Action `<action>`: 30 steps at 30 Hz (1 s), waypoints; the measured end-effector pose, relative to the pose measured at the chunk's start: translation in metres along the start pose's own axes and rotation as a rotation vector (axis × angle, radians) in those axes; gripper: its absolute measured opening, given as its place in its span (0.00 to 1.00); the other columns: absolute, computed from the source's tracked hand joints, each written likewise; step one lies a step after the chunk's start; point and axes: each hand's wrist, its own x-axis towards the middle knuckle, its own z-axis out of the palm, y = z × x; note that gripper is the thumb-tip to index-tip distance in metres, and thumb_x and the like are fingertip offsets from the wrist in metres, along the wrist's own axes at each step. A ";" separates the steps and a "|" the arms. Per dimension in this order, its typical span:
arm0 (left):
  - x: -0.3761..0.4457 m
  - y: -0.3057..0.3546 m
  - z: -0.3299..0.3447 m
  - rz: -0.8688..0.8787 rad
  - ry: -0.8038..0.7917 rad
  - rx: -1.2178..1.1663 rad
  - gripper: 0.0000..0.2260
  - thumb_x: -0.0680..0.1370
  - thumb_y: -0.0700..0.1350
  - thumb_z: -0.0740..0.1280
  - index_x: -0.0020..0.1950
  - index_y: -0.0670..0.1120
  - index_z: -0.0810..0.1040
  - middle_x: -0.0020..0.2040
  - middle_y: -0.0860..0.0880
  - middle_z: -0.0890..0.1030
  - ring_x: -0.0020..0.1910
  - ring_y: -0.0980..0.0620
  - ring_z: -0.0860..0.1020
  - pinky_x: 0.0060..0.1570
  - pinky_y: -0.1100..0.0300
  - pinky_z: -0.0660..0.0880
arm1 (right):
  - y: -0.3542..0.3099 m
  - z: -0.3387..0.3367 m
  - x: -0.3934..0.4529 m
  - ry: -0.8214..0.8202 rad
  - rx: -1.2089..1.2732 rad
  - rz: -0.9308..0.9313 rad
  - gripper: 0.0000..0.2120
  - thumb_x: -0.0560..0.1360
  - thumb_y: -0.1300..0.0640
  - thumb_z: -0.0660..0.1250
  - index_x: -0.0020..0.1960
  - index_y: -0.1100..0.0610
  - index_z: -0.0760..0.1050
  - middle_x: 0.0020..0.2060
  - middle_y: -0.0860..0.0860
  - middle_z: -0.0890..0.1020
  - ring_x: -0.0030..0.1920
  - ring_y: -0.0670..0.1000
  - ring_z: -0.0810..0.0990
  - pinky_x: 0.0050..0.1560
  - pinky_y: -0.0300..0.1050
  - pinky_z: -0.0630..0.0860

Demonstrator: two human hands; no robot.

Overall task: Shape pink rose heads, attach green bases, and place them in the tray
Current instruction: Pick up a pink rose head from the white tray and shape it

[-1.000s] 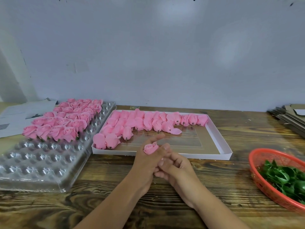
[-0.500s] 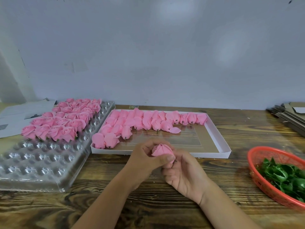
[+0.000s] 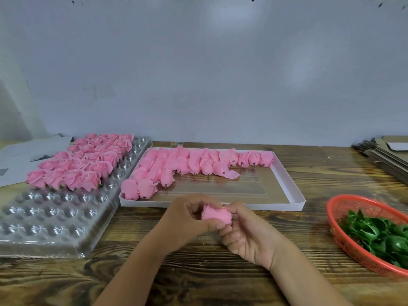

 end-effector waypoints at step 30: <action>0.003 -0.011 0.008 -0.055 0.047 -0.025 0.20 0.70 0.43 0.80 0.58 0.60 0.82 0.58 0.56 0.85 0.59 0.55 0.82 0.56 0.63 0.80 | 0.005 0.005 0.000 0.341 -0.343 -0.590 0.08 0.75 0.63 0.71 0.53 0.60 0.85 0.52 0.61 0.85 0.50 0.59 0.84 0.57 0.51 0.80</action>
